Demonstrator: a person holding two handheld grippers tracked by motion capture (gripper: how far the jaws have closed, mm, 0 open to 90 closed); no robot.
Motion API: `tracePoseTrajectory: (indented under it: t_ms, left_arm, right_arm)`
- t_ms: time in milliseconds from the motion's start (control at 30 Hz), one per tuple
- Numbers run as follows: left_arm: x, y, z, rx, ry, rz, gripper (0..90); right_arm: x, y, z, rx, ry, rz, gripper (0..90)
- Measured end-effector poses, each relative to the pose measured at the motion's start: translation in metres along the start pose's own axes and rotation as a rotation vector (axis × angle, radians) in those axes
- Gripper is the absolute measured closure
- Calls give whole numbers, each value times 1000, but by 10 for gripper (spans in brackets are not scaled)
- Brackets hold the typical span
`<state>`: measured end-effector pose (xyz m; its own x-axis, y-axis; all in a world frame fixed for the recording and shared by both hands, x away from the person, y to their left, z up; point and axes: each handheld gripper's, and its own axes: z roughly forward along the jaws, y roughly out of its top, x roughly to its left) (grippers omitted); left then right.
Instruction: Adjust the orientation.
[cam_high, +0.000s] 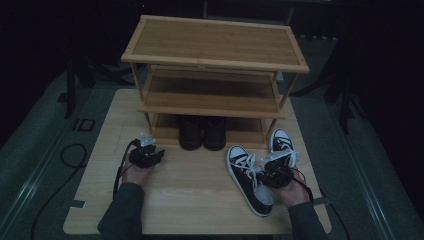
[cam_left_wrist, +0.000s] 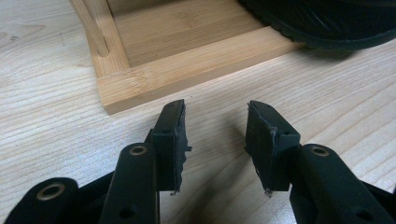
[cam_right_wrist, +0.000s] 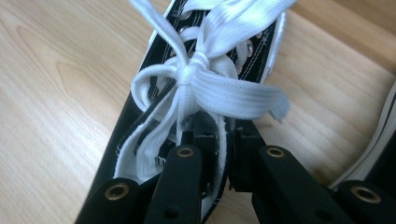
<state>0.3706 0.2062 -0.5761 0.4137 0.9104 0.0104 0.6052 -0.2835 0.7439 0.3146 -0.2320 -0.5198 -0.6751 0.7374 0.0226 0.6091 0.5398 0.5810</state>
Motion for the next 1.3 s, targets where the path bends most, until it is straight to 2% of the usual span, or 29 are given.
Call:
tracePoseTrajectory:
  t_ms: [167, 400, 467, 600, 767, 833, 867, 900, 933, 1000, 1133, 1300]
  left_arm:
    - [0, 0, 0, -2, -1, 0, 583]
    - [0, 0, 0, -2, 0, 1, 584]
    - [0, -1, 0, -3, 0, 1, 584]
    - [0, -1, 0, -5, -1, 1, 584]
    - [0, -1, 0, -7, -1, 0, 584]
    - [0, -1, 0, -8, -1, 0, 584]
    - [0, -1, 0, -9, -1, 0, 584]
    - [0, -1, 0, -10, -1, 0, 584]
    - [0, -1, 0, -11, -1, -1, 584]
    - [0, -1, 0, -12, -1, -2, 584]
    - [0, -2, 0, -13, -1, -1, 584]
    - [0, -2, 0, -13, -1, -1, 584]
  right_arm:
    - [1, 2, 0, -21, 14, -1, 847]
    - [0, 2, -2, -52, 66, -1, 849]
    - [3, 3, -1, -57, 98, -13, 851]
    - [8, 6, 2, -59, 116, -45, 851]
    - [4, 5, 4, -44, 116, -46, 840]
    - [3, 4, 4, -30, 101, -63, 818]
    - [5, 3, 3, -14, 89, -79, 775]
    - [5, 3, 3, -14, 89, -79, 775]
    - [6, 4, 0, 0, 76, -92, 726]
    - [7, 4, -2, 5, 70, -93, 702]
    - [3, 4, -14, -1, 54, -112, 639]
    - [-2, 1, -24, -13, 53, -108, 618]
